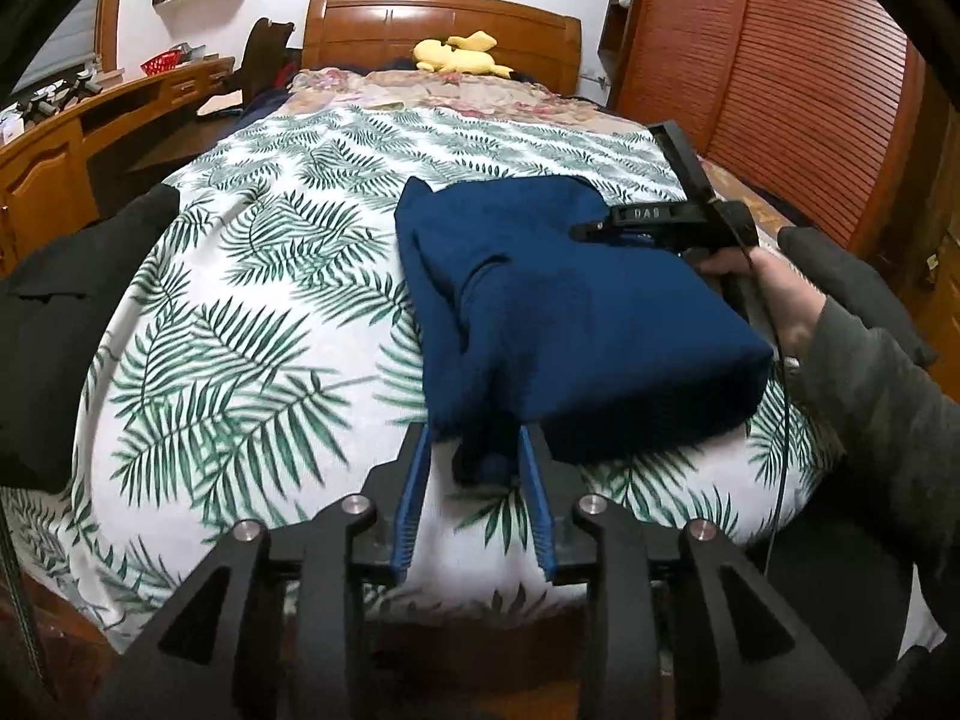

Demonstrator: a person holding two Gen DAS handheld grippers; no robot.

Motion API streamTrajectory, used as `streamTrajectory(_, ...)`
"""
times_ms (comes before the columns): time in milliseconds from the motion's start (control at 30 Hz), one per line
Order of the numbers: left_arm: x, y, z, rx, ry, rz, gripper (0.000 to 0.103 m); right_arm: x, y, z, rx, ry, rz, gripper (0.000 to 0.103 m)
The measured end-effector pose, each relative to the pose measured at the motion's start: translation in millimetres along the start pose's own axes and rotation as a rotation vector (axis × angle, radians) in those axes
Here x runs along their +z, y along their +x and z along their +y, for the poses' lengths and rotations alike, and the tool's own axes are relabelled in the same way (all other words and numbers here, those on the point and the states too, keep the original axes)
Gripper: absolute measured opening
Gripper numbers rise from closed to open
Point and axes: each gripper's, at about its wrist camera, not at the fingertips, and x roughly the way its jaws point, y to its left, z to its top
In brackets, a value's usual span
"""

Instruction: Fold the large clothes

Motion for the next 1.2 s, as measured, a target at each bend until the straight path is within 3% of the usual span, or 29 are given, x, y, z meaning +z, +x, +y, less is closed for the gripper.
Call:
streamTrajectory(33,-2,0,0,0.0,-0.001,-0.003,0.03,0,0,-1,0.037,0.003,0.005,0.065)
streamTrajectory(67,-3,1,0,-0.001,-0.005,-0.002,0.031,0,0,0,0.075,-0.005,0.014,0.05)
streamTrajectory(167,-5,11,0,-0.011,-0.027,0.022,0.032,1,-11,2,0.108,-0.016,-0.002,0.02)
streamTrajectory(300,-3,25,-3,0.008,-0.012,0.038,0.032,0,-40,7,0.111,-0.036,-0.069,0.012)
streamTrajectory(433,0,39,4,0.008,-0.045,0.052,0.033,-1,-57,11,0.096,-0.06,-0.101,0.011)
streamTrajectory(633,-3,55,11,0.012,-0.061,0.079,0.042,-7,-44,4,0.043,-0.056,-0.054,0.011)
streamTrajectory(800,-3,60,3,0.075,0.003,0.076,0.051,-9,-42,1,0.037,-0.055,-0.047,0.012)
streamTrajectory(933,-2,58,-1,0.103,0.022,0.079,0.051,-10,-40,-1,0.025,-0.054,-0.047,0.014)
streamTrajectory(1200,-2,47,-8,0.083,0.009,0.073,0.051,-13,-33,-1,-0.003,-0.051,-0.04,0.026)
